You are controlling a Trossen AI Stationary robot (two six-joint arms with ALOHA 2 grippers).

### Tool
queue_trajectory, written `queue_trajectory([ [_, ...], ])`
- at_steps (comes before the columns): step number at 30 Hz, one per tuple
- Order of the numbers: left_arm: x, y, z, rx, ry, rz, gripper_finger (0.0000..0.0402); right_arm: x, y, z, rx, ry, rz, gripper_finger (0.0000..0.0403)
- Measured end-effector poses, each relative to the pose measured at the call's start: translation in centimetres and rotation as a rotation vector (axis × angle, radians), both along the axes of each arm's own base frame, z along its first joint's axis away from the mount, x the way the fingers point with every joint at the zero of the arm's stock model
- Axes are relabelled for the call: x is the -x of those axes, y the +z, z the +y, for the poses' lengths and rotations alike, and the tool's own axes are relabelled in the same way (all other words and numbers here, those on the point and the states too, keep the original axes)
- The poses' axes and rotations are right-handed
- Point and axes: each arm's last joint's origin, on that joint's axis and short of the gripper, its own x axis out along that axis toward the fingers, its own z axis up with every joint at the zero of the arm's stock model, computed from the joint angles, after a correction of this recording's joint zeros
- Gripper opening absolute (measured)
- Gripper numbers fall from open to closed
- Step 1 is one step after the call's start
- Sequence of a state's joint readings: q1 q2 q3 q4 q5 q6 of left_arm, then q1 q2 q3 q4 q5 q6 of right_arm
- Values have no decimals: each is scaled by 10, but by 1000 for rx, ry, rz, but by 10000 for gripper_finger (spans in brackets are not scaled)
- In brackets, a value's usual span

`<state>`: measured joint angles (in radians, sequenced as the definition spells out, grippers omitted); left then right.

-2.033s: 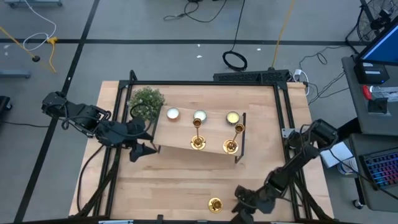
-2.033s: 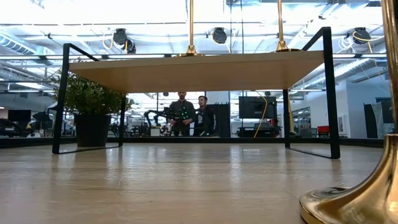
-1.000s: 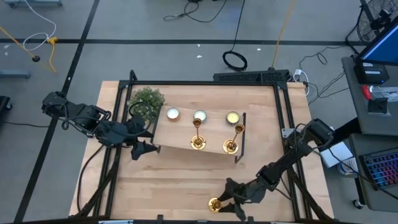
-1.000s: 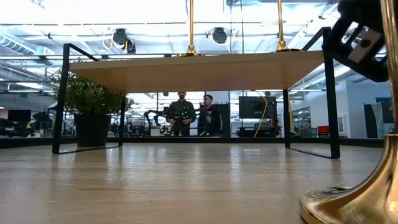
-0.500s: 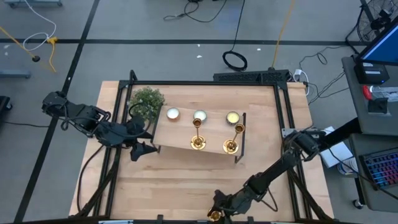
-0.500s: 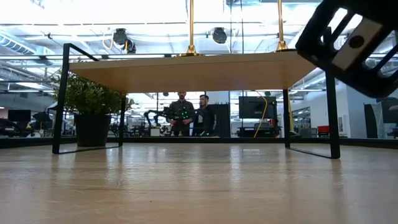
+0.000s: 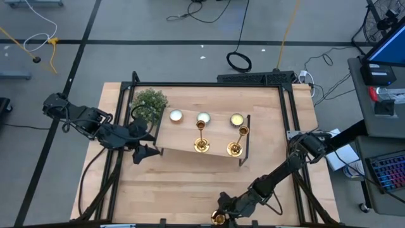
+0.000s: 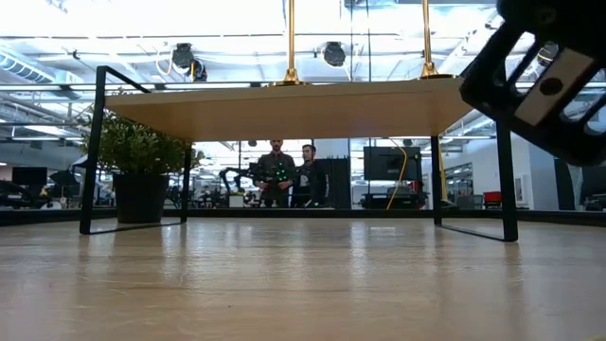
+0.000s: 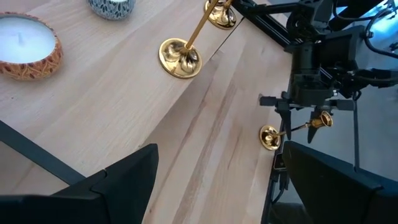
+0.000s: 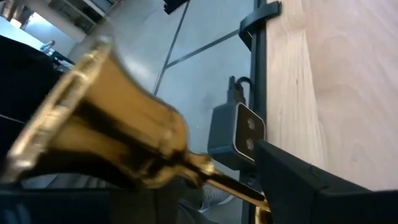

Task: Pick & Place candle stick holders
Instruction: Put the gold candle holder on the shelf

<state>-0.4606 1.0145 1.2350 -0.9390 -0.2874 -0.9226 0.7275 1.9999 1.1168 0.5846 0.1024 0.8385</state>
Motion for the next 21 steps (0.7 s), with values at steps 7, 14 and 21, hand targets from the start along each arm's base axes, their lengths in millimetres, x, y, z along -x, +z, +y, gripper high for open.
queue_trajectory([
  [7, 0, 0, 0, -4, -2, 2, 351, 1, -3, -1, 16, -4, 24, 108],
  [14, 0, 0, 0, -5, 0, 1, 351, 0, -3, -1, 16, -4, 26, 22],
  [21, 0, 0, 0, -4, 0, -1, 351, -5, -2, -7, -12, -29, 33, 15],
])
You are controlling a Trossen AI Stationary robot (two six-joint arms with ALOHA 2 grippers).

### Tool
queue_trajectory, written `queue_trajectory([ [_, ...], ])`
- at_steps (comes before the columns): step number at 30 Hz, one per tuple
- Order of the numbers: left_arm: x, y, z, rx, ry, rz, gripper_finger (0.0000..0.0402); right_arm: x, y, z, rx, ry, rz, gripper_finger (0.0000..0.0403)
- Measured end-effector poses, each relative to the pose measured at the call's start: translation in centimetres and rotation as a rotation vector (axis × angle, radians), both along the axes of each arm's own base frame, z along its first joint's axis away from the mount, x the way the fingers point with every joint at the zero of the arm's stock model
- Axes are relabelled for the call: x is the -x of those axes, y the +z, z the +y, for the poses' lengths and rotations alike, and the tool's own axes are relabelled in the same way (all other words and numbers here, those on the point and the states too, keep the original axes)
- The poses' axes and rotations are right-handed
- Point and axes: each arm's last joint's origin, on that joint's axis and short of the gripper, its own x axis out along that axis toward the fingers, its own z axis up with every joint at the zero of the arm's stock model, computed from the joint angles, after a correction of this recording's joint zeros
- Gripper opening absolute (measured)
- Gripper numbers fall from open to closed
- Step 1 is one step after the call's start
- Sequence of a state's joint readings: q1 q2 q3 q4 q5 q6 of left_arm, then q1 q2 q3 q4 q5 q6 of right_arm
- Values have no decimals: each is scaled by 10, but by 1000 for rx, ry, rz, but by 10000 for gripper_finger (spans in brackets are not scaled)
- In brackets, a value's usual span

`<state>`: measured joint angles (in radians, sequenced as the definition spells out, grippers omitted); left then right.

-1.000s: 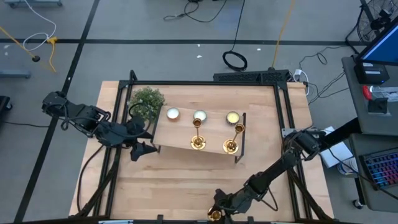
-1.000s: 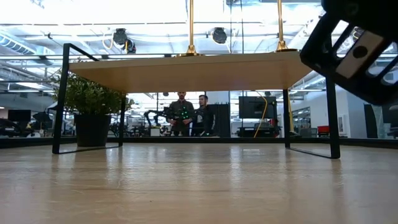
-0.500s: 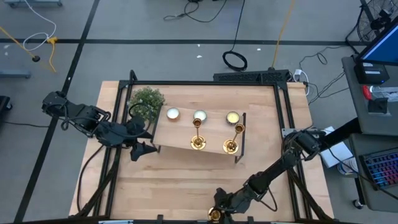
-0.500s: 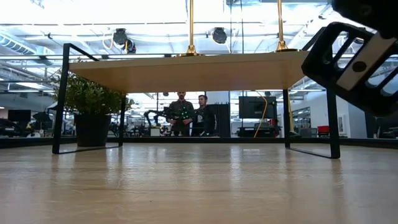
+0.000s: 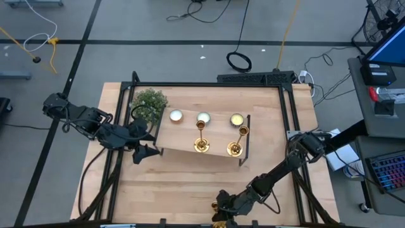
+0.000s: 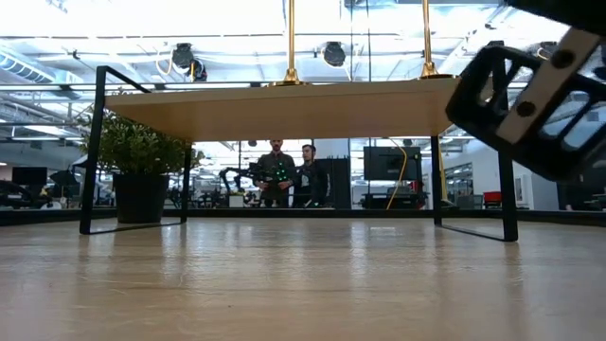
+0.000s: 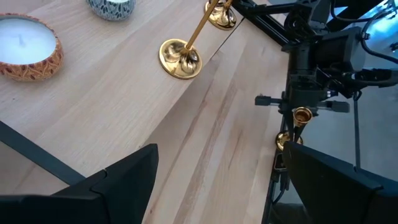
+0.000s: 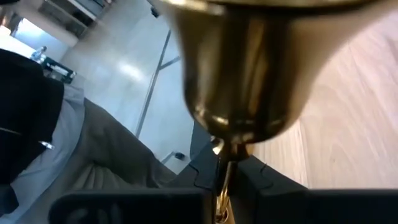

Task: Pick & Place candle stick holders
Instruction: Put the gold candle holder on the shelf

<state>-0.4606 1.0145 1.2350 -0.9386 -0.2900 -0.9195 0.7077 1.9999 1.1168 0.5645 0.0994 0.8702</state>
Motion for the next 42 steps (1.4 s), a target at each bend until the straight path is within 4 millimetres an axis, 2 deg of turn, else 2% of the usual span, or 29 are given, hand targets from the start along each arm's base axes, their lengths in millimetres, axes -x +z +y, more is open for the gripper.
queue_trajectory([
  [5, -1, 1, -1, 14, -12, -9, 351, -2, 16, -5, -17, -5, -49, 8],
  [14, 2, 1, -7, 42, -32, -7, 351, 5, 79, -40, 104, -40, -123, 8],
  [19, 2, 3, -10, 60, -45, -30, 351, 14, 118, -57, 140, -89, -243, 8],
  [24, -2, 11, -14, 80, -66, -120, 351, 23, 151, -72, 154, -169, -352, 8],
  [29, -12, 18, -19, 87, -91, -224, 351, 30, 177, -79, 149, -236, -497, 8],
  [34, -31, 16, -28, 95, -134, -256, 351, 29, 188, -84, 129, -268, -602, 8],
  [42, -73, -5, -43, 112, -233, -218, 351, 26, 188, -88, 134, -315, -598, 8],
])
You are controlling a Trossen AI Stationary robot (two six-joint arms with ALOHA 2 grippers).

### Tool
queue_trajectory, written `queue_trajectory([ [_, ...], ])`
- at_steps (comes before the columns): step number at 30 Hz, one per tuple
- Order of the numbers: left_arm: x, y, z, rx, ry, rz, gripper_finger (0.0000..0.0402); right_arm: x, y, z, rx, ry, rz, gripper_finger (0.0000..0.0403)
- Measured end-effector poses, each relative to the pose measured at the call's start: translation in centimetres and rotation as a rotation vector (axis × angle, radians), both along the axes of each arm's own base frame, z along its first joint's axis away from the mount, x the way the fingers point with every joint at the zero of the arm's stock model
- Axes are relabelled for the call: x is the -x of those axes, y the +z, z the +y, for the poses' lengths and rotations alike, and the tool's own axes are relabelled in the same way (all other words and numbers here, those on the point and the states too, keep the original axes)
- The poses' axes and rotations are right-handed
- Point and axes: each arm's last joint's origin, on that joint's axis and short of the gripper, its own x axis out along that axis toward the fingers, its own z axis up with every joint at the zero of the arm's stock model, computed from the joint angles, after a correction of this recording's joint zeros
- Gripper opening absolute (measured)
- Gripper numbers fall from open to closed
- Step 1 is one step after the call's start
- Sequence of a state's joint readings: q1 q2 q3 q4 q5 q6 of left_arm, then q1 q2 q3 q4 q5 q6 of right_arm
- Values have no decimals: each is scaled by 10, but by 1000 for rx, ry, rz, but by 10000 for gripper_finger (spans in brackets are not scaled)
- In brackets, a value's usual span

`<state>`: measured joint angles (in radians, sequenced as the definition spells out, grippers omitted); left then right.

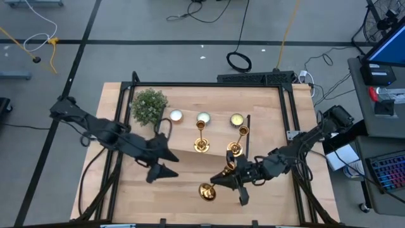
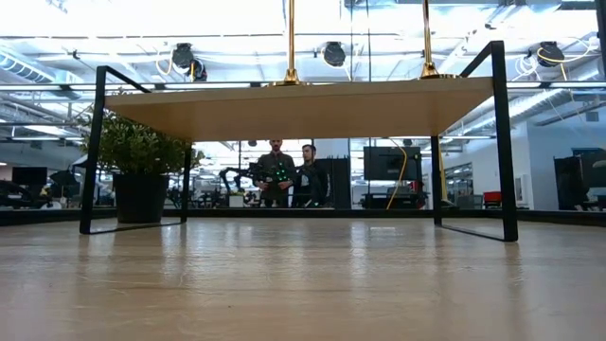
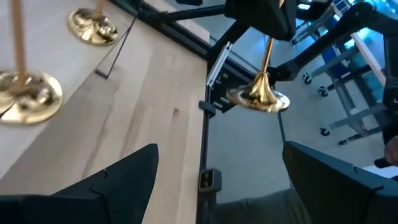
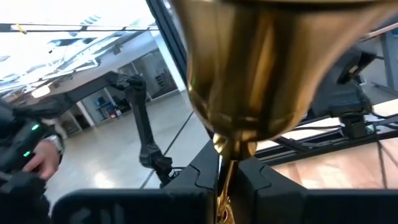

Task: Pick & Place candle stick holders
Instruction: Put the gold candle holder on the shelf

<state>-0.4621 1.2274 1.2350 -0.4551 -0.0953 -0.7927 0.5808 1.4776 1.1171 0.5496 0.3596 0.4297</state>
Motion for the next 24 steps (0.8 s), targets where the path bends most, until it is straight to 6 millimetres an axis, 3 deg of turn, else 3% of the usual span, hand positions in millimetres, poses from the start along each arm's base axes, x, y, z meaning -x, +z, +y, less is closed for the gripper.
queue_trajectory([
  [9, -28, -1, 6, -44, 22, -128, 351, -2, 1, -4, -8, -21, -7, 8],
  [19, -35, -2, 17, -66, 10, -140, 351, -6, 4, -12, -25, -52, -31, 8],
  [24, -42, -3, 13, -43, -34, -171, 351, -9, 6, -19, -42, -97, -52, 8],
])
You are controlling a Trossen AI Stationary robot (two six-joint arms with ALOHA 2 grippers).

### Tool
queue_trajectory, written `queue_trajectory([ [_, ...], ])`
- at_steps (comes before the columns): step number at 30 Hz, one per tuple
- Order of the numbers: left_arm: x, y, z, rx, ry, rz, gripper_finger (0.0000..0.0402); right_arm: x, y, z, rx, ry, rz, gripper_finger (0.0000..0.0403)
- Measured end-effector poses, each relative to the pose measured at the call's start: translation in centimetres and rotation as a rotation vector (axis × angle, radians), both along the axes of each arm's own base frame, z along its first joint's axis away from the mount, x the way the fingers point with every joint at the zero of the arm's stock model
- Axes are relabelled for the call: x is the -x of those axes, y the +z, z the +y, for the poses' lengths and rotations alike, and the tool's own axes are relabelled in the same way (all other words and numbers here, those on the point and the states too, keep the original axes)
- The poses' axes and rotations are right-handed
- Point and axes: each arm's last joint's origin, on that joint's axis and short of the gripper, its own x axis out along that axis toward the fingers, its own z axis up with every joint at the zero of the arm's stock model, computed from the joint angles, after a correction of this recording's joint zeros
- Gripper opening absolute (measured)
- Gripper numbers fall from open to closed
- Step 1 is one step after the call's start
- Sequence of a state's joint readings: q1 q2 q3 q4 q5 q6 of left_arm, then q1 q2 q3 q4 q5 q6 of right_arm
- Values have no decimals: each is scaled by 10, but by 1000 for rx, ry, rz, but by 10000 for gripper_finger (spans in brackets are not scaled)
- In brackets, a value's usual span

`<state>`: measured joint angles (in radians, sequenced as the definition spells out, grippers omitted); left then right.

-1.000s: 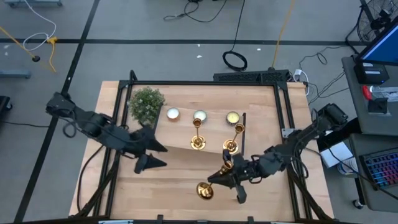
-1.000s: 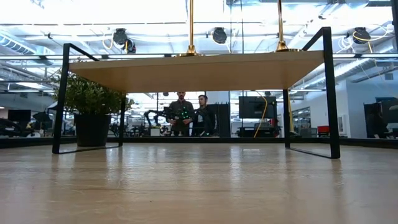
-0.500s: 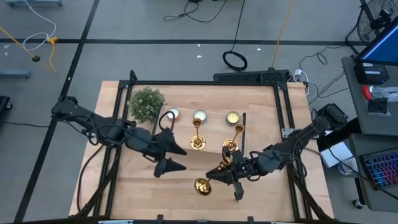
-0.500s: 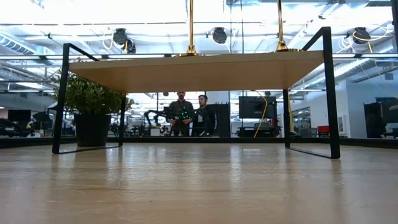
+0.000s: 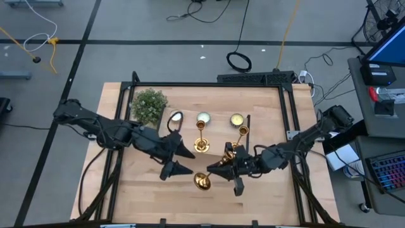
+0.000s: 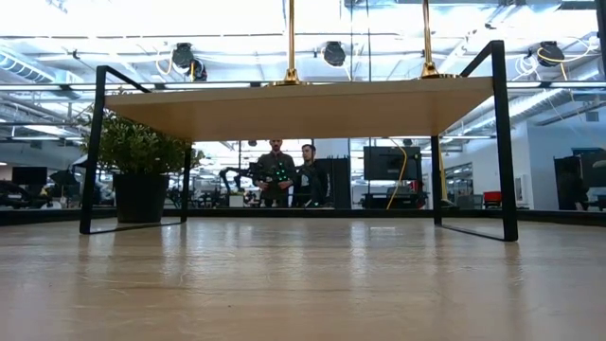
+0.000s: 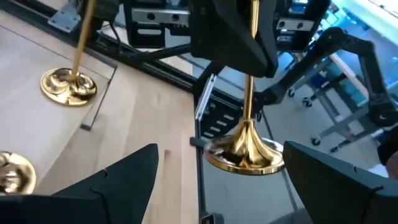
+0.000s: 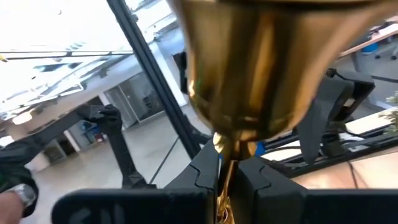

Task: Pick & Place candle stick holders
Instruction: Put the gold candle holder on the shelf

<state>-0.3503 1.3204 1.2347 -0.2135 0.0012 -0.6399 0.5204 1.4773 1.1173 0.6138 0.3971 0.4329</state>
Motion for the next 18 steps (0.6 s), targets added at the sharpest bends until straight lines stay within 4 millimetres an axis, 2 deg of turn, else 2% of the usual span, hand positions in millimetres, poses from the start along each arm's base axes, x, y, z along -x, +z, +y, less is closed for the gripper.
queue_trajectory([
  [12, -1, 0, -2, -12, -1, -12, 351, -18, 33, -5, 109, -41, 84, 8],
  [18, -1, 2, -2, -22, 11, -36, 351, -20, 35, -3, 108, -35, 93, 8],
])
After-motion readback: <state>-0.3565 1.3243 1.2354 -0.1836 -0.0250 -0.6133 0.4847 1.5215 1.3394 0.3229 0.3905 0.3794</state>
